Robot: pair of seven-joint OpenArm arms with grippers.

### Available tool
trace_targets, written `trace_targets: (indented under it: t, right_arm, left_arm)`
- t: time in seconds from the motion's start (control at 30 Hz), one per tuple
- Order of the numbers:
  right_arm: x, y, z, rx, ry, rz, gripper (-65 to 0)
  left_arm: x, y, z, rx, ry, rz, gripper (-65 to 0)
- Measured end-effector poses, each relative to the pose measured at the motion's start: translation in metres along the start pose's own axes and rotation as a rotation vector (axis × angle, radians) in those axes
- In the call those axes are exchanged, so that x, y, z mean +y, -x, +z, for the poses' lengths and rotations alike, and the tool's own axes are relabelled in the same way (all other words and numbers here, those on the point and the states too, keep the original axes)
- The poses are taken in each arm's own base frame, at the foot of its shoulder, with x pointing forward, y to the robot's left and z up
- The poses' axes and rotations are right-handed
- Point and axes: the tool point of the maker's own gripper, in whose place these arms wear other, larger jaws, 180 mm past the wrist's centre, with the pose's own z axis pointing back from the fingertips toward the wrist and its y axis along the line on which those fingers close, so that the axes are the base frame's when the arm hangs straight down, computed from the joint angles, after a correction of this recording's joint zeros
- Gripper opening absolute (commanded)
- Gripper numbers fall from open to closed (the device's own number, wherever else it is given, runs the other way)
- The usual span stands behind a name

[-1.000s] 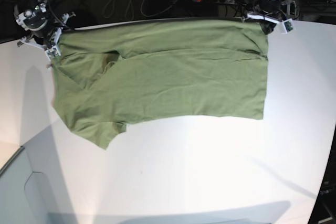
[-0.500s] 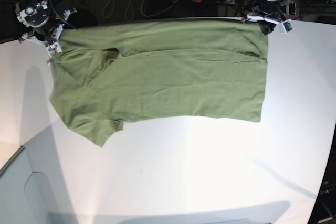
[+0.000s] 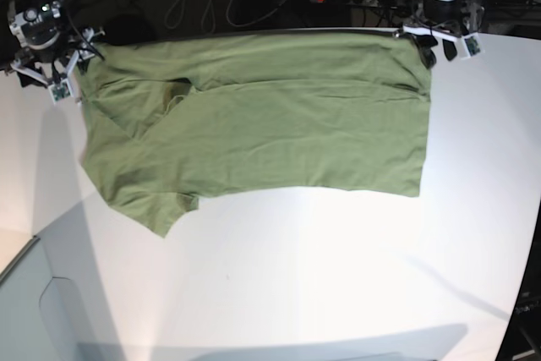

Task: Fold the T-shirt properly
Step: 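Open both grippers and release the shirt edge, then move both grippers to the hem corners of the shirt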

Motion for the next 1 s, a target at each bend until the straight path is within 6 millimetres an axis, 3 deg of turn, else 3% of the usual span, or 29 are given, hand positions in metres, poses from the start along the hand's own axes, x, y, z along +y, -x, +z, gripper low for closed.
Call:
trace_targets:
  t: [0.2,0.37,0.43,0.67,0.83,0.9,1.0]
  right_arm:
    - [-0.014,-0.039,-0.004,-0.096,0.037,-0.016,-22.1]
    - [-0.002,-0.100,-0.009,-0.234,0.001,0.013,-22.1]
    - [-0.002,-0.122,-0.008,-0.285,-0.001,0.026,-22.1]
    - [0.001,-0.159,-0.009,-0.306,-0.004,0.067,-22.1]
    - [0.011,-0.161,-0.010,-0.299,-0.026,0.084,-22.1]
    - [0.009,-0.165,-0.009,-0.310,-0.020,0.084,-22.1]
    - [0.008,-0.166,-0.009,-0.311,-0.018,0.087,-22.1]
  left_arm:
    - [-0.005,-0.018,-0.003,-0.042,0.007,-0.007,-37.0]
    - [-0.016,-0.069,-0.026,-0.183,0.044,-0.025,-36.9]
    - [-0.019,-0.080,-0.036,-0.211,0.050,-0.014,-36.9]
    - [-0.016,-0.118,-0.092,-0.268,0.052,0.022,-36.5]
    - [-0.016,-0.135,-0.140,-0.260,0.052,0.086,-27.7]
    - [-0.015,-0.132,-0.160,-0.217,0.046,0.086,-27.7]
    - [-0.031,-0.127,-0.181,-0.172,0.083,0.065,-27.7]
